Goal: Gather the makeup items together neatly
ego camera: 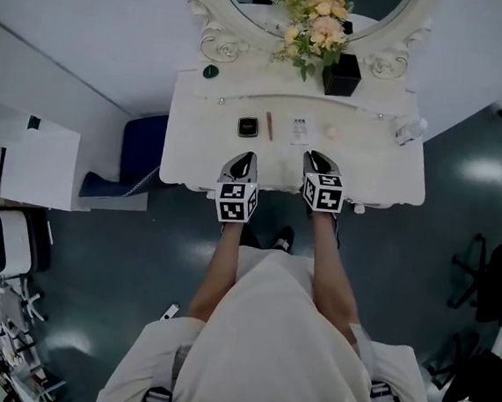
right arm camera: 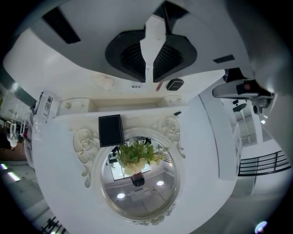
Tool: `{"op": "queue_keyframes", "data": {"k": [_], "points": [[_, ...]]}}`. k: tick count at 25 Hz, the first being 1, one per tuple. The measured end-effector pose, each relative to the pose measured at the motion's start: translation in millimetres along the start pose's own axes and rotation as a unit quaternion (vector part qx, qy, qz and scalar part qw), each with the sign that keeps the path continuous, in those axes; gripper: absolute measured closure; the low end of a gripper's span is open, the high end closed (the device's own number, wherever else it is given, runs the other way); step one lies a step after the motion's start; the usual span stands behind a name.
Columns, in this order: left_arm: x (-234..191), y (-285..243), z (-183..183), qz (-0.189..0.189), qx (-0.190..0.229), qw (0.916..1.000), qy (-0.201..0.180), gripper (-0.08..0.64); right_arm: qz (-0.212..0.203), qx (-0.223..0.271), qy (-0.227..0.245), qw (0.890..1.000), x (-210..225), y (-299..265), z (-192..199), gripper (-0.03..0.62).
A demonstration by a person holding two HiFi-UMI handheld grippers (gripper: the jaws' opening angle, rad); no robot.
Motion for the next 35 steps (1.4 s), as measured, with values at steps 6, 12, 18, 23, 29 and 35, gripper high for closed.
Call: {"op": "queue_keyframes", "data": {"k": [6, 12, 18, 23, 29, 35], "points": [[-2, 5, 9, 0.007, -0.010, 0.9999, 0.001, 0.545, 0.003, 0.000, -0.012, 1.000, 5, 6, 4, 0.546], [1, 6, 6, 0.014, -0.004, 0.9999, 0.000, 0.545, -0.011, -0.008, -0.006, 1.000, 1, 11, 4, 0.552], [9, 4, 5, 0.028, -0.001, 0.9996, -0.006, 0.545, -0.008, -0.005, 0.007, 1.000, 1, 15, 0, 0.552], [13, 6, 4, 0.031, 0.005, 0.9995, -0.009, 0.545, -0.006, -0.002, 0.007, 1.000, 1, 21, 1, 0.552], [17, 9, 6, 0.031, 0.006, 0.9994, -0.012, 0.545, -0.004, -0.002, 0.005, 1.000, 2, 27, 5, 0.552], [20, 11, 10, 0.033, 0.004, 0.9994, -0.012, 0.545, 0.000, -0.005, 0.006, 1.000, 6, 32, 9, 0.552]]}}
Point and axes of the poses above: the fingertips, and each gripper's own axes: y backward along the fingers, x to its right, z out of its underside, the point moved 5 cm from there along y, backward along the fingers, and after that the axes turned 7 degrees about x, right-handed, at the moved point
